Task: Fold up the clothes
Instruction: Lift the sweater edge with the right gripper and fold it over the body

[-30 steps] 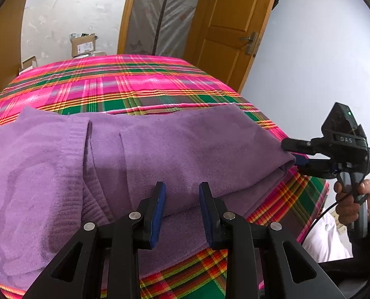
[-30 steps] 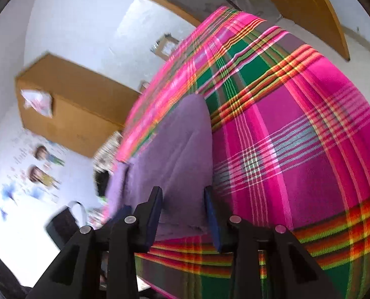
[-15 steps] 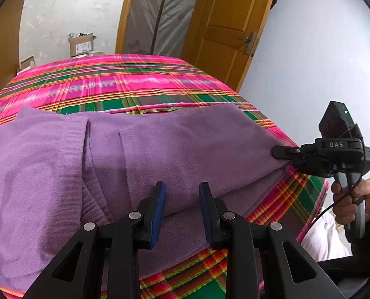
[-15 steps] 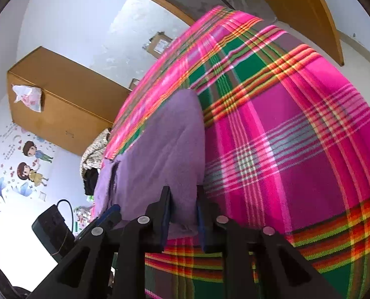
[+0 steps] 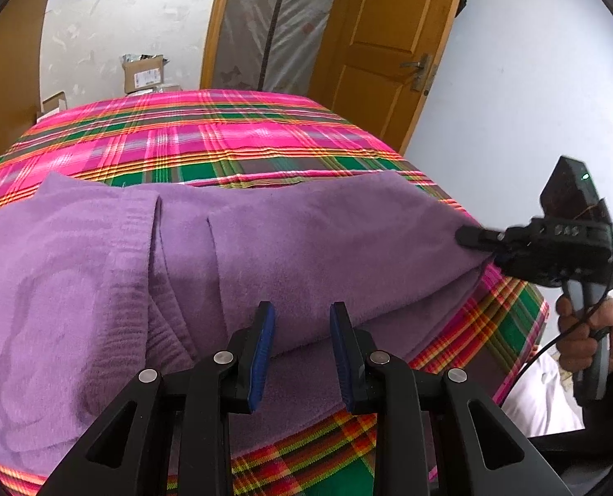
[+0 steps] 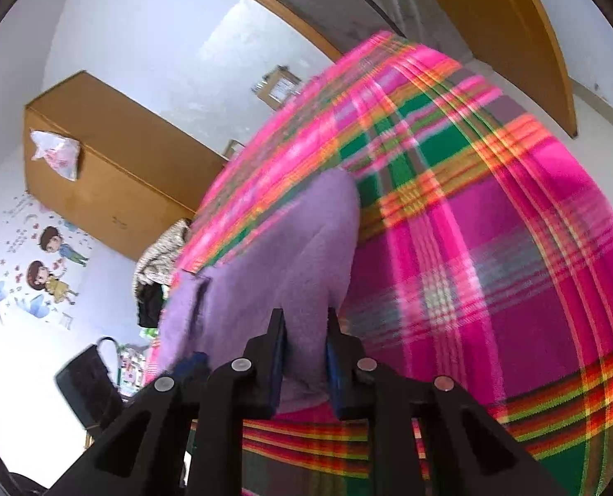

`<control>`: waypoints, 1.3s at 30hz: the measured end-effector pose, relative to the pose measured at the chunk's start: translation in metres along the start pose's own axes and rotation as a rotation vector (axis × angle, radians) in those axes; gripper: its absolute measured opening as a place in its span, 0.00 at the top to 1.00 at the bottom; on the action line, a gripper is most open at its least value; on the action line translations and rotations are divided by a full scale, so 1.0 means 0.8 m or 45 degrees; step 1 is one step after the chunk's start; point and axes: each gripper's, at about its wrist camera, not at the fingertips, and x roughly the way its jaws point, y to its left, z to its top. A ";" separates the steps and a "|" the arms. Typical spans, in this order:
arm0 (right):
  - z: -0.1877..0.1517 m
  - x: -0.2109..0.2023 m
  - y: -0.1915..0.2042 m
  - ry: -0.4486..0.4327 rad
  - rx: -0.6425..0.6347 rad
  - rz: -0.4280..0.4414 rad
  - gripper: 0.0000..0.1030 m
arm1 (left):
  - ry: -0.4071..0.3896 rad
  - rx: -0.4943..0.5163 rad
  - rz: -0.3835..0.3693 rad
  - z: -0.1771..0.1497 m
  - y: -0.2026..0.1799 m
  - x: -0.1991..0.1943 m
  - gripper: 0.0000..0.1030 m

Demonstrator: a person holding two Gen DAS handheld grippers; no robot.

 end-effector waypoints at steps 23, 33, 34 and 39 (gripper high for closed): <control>0.055 0.009 0.172 -0.027 -0.377 0.246 0.84 | -0.111 -0.095 0.144 0.009 0.047 -0.041 0.72; 0.052 0.048 0.264 0.043 -0.546 0.358 0.84 | -0.104 -0.143 0.088 0.008 0.067 -0.040 0.72; 0.050 0.054 0.272 0.057 -0.560 0.366 0.84 | -0.114 -0.148 0.092 0.007 0.069 -0.045 0.72; 0.035 0.091 0.310 0.138 -0.623 0.410 0.84 | -0.159 -0.184 0.122 0.001 0.085 -0.069 0.72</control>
